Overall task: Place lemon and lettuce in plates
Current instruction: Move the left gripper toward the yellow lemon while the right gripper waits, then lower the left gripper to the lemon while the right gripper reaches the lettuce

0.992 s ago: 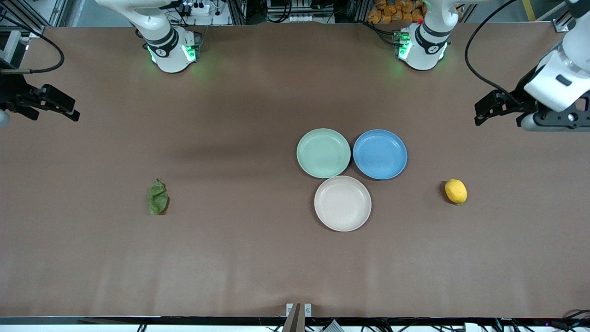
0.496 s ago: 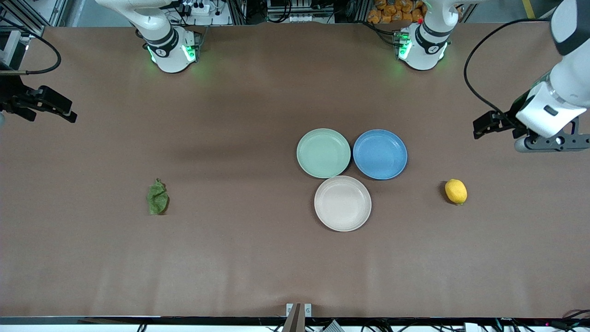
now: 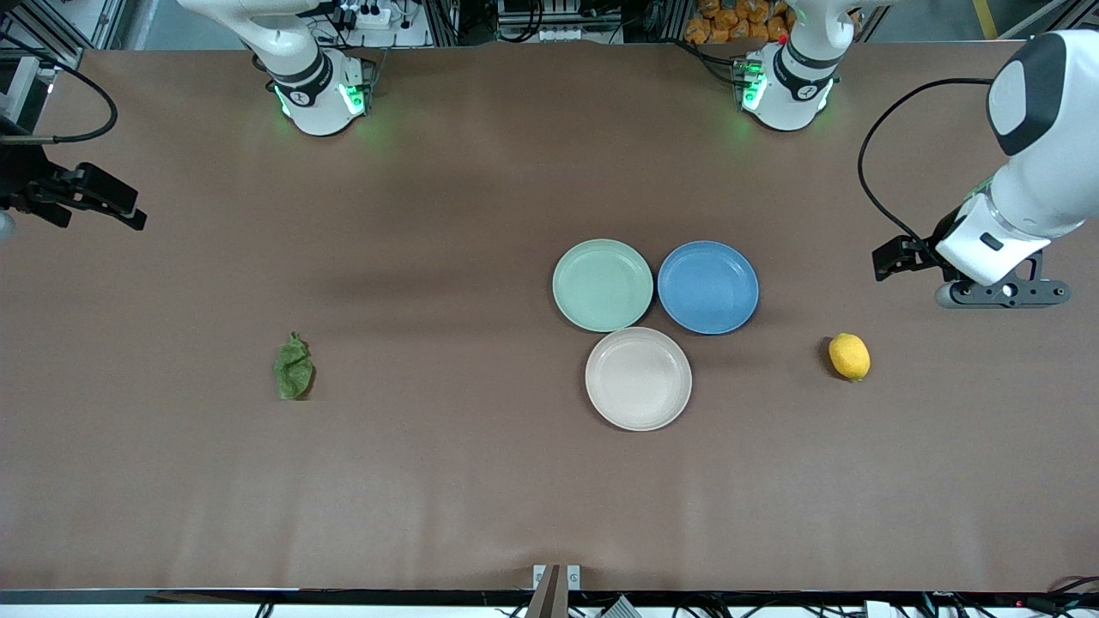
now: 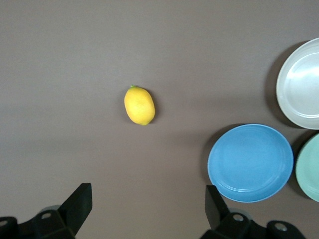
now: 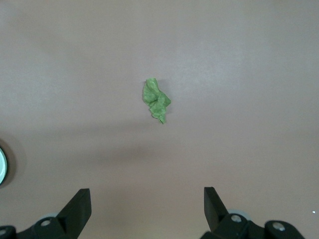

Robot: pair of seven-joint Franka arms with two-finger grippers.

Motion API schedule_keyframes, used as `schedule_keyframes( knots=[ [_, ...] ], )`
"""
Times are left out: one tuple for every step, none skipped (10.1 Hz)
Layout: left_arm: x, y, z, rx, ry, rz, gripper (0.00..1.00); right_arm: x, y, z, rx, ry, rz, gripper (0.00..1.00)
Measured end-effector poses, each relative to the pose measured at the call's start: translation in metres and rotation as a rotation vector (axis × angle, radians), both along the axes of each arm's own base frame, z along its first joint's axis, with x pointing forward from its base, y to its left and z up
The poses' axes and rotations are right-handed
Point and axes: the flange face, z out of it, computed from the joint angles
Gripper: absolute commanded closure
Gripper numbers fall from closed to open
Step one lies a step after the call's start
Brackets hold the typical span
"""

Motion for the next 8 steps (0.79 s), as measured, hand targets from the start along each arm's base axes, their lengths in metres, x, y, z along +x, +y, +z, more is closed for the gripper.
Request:
schedule_keyframes(
  knots=[
    [0.000,0.009,-0.008,-0.001,0.005,0.001,0.00,0.001,0.000,-0.003,0.000,0.001,0.000,0.00],
    [0.001,0.013,-0.017,-0.002,0.015,0.006,0.00,0.002,0.000,-0.007,0.000,0.001,-0.001,0.00],
    [0.005,0.014,-0.028,-0.004,0.021,0.007,0.00,0.003,0.000,-0.012,0.000,-0.001,-0.002,0.00],
    [0.009,0.014,-0.039,-0.007,0.026,0.006,0.00,0.005,-0.001,-0.020,0.000,-0.002,-0.002,0.00],
    [0.014,0.014,-0.052,-0.010,0.028,0.006,0.00,0.008,-0.001,-0.034,0.000,0.001,-0.003,0.00],
    [0.019,0.015,-0.065,-0.014,0.028,0.007,0.00,0.011,-0.001,-0.055,-0.001,0.011,-0.004,0.00],
    [0.024,0.018,-0.079,-0.018,0.031,0.012,0.00,0.016,0.000,-0.082,-0.002,0.026,-0.005,0.00],
    [0.028,0.023,-0.092,-0.021,0.036,0.020,0.00,0.021,0.000,-0.108,-0.003,0.039,-0.005,0.00]
  ],
)
